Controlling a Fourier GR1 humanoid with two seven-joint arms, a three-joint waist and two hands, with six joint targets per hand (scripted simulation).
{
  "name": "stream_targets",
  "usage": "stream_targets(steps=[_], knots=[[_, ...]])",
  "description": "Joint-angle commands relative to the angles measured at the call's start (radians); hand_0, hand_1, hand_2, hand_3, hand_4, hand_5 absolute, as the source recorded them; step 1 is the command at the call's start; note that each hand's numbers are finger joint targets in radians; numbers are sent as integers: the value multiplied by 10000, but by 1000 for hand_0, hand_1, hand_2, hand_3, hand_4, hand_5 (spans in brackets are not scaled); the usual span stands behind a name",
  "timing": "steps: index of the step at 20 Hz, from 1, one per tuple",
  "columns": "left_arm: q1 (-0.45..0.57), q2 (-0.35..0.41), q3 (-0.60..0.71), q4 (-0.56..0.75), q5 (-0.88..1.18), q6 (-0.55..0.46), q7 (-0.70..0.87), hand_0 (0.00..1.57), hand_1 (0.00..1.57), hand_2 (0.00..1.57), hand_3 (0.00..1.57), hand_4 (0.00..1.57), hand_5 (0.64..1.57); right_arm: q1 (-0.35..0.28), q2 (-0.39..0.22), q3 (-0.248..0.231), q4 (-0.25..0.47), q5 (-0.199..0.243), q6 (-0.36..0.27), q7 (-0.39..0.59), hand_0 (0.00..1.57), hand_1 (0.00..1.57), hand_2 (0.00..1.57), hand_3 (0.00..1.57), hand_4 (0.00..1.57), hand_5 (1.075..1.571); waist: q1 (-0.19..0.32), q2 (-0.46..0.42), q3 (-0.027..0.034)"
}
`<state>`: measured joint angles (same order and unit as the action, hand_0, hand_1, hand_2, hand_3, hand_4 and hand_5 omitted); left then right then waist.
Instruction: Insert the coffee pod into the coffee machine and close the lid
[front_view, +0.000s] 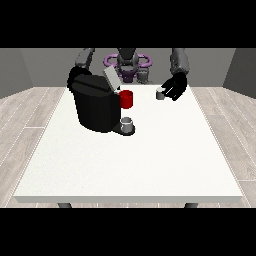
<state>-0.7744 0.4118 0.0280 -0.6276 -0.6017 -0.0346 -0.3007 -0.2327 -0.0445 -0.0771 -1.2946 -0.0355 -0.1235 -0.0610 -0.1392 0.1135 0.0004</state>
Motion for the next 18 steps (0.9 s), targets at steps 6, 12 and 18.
stream_targets(steps=[6,12,18], knots=[[-1294,129,307,-282,52,-704,454,1235,1235,1323,1291,571,1571,-302,431,626,45,-12,-504,-477,0,0,0,0,489,1571,-286,306,-3],[-2061,497,548,-336,-110,-580,820,1011,1011,1199,1224,543,1571,-534,101,512,-277,-53,94,-395,0,0,0,0,500,1571,-807,550,-3],[-3507,596,1071,-182,259,-1114,1952,1209,1209,1245,1188,486,1571,-967,13,598,-221,218,-102,-340,0,0,0,0,492,1571,-1297,950,-1]])
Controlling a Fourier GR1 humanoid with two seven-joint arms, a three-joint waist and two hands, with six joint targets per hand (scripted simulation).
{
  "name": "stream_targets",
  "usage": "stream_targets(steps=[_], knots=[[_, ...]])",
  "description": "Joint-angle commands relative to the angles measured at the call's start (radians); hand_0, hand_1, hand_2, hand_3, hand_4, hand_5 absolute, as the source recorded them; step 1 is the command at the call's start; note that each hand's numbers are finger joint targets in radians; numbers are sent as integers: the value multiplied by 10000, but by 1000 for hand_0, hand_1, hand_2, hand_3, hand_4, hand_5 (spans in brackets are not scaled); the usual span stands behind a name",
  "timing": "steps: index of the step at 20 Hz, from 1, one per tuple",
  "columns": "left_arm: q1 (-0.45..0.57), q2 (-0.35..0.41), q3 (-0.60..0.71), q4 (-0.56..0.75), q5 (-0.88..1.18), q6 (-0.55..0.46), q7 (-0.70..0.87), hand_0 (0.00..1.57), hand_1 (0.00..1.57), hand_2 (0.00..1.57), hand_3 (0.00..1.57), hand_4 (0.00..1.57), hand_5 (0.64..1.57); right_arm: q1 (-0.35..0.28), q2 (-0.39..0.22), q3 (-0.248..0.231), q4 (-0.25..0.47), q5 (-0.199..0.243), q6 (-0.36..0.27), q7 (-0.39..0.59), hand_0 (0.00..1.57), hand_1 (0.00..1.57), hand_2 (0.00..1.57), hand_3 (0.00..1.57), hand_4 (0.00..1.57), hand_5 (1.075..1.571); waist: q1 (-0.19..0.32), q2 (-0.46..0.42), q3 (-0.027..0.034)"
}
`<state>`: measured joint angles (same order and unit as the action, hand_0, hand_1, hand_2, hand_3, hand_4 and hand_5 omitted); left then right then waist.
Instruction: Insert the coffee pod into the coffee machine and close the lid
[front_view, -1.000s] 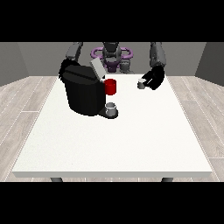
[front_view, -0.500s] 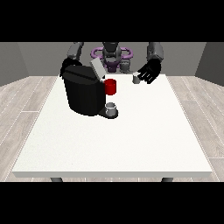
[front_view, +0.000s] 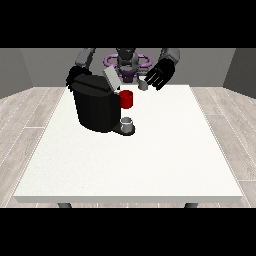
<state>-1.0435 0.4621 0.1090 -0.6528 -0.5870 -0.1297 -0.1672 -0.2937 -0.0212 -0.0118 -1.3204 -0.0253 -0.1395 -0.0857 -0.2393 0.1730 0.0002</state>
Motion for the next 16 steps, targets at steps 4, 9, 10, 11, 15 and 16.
stream_targets(steps=[4,9,10,11,15,16], knots=[[-803,300,267,179,-102,160,277,1260,1260,1318,1258,490,1571,-258,12,151,-472,249,-254,358,0,0,0,0,509,1571,-586,518,-2],[-1154,424,149,295,-322,-76,487,1262,1262,1313,1244,507,1571,-483,-77,152,-724,312,-335,835,0,0,0,0,548,1571,-649,520,-1],[-850,478,284,197,-135,-105,92,1281,1281,1306,1226,501,1571,-314,-835,-464,-593,-208,450,386,0,0,0,0,520,1571,-593,628,1],[-1071,44,114,212,-241,-71,473,1262,1262,1297,1237,494,1571,-103,42,116,-531,216,-229,201,0,0,0,0,483,1571,-622,532,1],[-1151,78,121,247,-370,102,393,1307,1307,1328,1239,487,1571,-545,-318,-184,-638,168,-186,405,0,0,0,0,526,1571,-541,762,0],[-1000,-320,-8,116,-397,279,349,1314,1314,1328,1230,493,1571,-579,-410,-487,-390,-76,-88,263,0,0,0,0,519,1571,-464,851,2]])
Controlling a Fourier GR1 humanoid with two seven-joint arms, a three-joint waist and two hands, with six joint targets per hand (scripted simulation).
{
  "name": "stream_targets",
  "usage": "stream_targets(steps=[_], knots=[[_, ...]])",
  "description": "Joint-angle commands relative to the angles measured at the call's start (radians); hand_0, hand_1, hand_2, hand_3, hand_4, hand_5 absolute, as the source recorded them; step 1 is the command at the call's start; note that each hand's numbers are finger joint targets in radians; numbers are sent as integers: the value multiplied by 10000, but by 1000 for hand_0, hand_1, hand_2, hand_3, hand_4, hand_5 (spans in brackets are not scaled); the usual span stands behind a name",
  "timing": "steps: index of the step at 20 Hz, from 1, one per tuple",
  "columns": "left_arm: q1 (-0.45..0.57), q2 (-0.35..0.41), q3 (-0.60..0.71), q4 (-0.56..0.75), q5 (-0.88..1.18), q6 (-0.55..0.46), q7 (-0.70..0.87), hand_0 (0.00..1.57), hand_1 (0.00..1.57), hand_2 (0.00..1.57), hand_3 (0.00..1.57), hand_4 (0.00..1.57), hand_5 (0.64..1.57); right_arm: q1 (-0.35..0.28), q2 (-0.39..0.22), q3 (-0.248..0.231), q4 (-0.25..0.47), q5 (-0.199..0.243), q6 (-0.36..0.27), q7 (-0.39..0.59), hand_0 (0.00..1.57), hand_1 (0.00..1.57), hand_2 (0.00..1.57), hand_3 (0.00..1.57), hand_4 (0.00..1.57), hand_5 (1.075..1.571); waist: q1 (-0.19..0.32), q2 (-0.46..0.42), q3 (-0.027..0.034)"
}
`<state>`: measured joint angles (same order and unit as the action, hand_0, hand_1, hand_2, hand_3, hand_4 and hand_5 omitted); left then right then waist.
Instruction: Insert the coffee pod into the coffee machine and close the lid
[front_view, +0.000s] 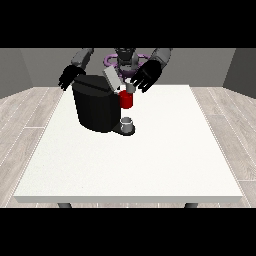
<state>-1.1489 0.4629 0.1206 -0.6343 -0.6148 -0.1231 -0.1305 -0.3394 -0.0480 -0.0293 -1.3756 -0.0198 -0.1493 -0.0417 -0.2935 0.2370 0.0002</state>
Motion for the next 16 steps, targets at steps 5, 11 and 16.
stream_targets(steps=[5,11,16], knots=[[-165,43,168,303,35,-329,319,1316,1316,1328,1225,510,1571,874,388,373,-238,172,-130,-200,0,0,0,0,537,1571,-243,-208,1],[-181,-570,-237,39,-336,-22,530,1183,1183,1251,1180,499,1571,341,-144,-469,104,-651,487,-210,0,0,0,0,518,1571,-63,-186,4],[-7,-446,-117,195,-302,6,-2,1198,1198,1271,1200,505,1571,303,-74,-323,-152,-211,-41,76,0,0,0,0,525,1571,78,10,-1]])
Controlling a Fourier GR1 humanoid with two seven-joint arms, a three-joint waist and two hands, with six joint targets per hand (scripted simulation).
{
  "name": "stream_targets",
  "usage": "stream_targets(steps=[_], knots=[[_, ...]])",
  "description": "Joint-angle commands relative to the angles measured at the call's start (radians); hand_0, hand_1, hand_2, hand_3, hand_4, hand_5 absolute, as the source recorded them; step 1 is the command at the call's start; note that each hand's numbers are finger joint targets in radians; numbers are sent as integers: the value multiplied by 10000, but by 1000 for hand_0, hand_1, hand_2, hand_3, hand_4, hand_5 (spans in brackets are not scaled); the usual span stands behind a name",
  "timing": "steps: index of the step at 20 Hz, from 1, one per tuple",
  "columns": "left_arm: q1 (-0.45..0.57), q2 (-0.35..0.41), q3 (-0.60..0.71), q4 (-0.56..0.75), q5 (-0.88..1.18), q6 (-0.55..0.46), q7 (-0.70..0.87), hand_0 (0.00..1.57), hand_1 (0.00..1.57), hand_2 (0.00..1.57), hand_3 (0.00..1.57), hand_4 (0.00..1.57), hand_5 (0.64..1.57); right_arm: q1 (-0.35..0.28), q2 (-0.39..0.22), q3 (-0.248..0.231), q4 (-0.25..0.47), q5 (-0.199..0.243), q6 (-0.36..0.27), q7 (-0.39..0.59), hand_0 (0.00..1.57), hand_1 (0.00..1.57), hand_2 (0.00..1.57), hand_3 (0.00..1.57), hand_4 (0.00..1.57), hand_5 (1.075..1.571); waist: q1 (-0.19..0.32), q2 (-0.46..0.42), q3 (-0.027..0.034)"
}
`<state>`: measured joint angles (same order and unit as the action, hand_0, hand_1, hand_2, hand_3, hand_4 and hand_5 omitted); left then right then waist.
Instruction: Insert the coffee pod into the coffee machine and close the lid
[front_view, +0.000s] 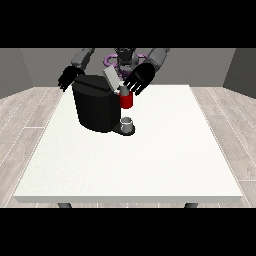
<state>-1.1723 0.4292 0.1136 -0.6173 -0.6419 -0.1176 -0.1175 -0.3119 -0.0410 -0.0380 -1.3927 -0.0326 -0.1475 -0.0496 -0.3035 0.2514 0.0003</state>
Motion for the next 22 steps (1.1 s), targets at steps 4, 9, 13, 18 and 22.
stream_targets(steps=[4,9,13,18,22], knots=[[264,114,-36,163,-84,-201,-480,1160,1160,1244,1185,506,1571,-174,76,-132,-225,1,-340,233,0,0,0,0,462,1571,247,52,-3],[-17,216,58,244,-90,-490,-24,1221,1221,1275,1199,488,1571,255,-170,-130,-8,-59,103,-79,0,0,0,0,435,1571,81,-90,-1],[-353,-64,127,175,-118,-21,-34,1221,1221,1265,1171,485,1571,-496,-81,-210,11,-71,-77,-112,0,0,0,0,445,1571,3,652,0],[-79,-275,-76,193,-284,-139,66,1204,1204,1226,1089,463,1571,-300,-295,-484,216,-320,178,-237,0,0,0,0,418,1571,78,414,2],[361,-405,-170,188,-386,-57,-71,1134,1134,1170,999,457,1571,536,135,-61,132,-8,-103,-374,0,0,0,0,380,1571,136,-145,0]])
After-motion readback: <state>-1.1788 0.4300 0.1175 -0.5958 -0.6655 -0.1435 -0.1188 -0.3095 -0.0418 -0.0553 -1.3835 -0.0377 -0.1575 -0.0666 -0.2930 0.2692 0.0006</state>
